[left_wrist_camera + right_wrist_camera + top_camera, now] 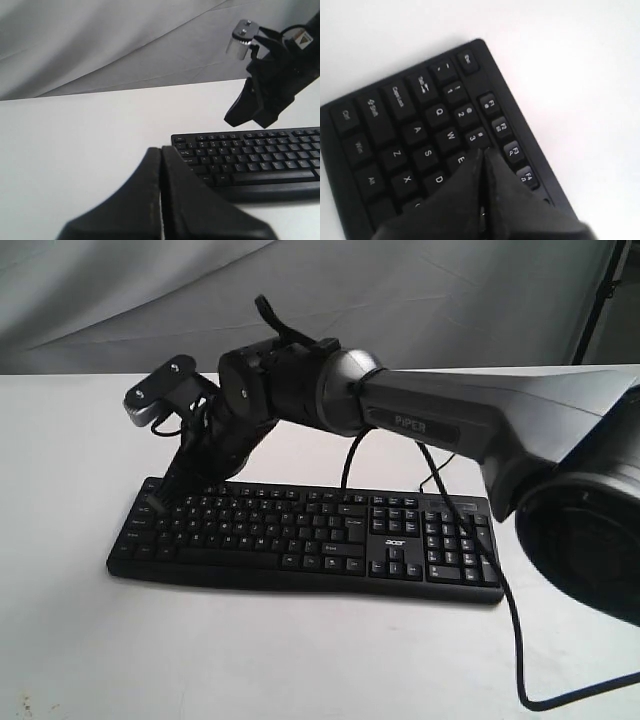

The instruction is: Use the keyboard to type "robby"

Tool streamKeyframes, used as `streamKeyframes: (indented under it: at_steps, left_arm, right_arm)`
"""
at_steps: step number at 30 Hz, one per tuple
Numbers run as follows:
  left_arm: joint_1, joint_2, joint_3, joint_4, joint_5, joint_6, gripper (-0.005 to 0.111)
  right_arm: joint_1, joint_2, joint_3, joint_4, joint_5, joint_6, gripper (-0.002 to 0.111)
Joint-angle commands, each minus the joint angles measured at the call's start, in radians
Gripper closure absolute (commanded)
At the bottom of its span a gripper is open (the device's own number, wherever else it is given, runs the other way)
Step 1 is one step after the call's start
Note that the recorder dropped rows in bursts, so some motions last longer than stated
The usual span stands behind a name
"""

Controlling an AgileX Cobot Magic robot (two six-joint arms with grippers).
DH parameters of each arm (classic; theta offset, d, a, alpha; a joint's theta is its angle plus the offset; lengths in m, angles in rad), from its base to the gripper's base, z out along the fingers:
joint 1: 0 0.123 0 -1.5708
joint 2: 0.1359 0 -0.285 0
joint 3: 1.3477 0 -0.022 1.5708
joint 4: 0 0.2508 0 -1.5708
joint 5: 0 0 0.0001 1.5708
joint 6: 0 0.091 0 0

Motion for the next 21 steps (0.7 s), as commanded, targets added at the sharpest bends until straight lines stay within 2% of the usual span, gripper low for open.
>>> streamKeyframes:
  at_steps: [1,8,16,21]
  left_arm:
    - [-0.006,-0.003,0.004,0.005,-0.005,-0.003,0.107]
    - [-0.006,-0.003,0.004,0.005,-0.005,-0.003,0.107]
    - [-0.006,-0.003,0.004,0.005,-0.005,-0.003,0.107]
    - [-0.006,-0.003,0.004,0.005,-0.005,-0.003,0.107]
  right_arm:
    - [0.000,-0.025,-0.003,-0.017,0.011,0.000,0.108]
    - [0.000,-0.026,-0.003,-0.022,0.049,0.002,0.108]
    - [-0.070,-0.036,0.011,0.057,0.120,-0.023,0.108]
    - [-0.077,-0.098,0.169,0.024,-0.009,-0.025,0.108]
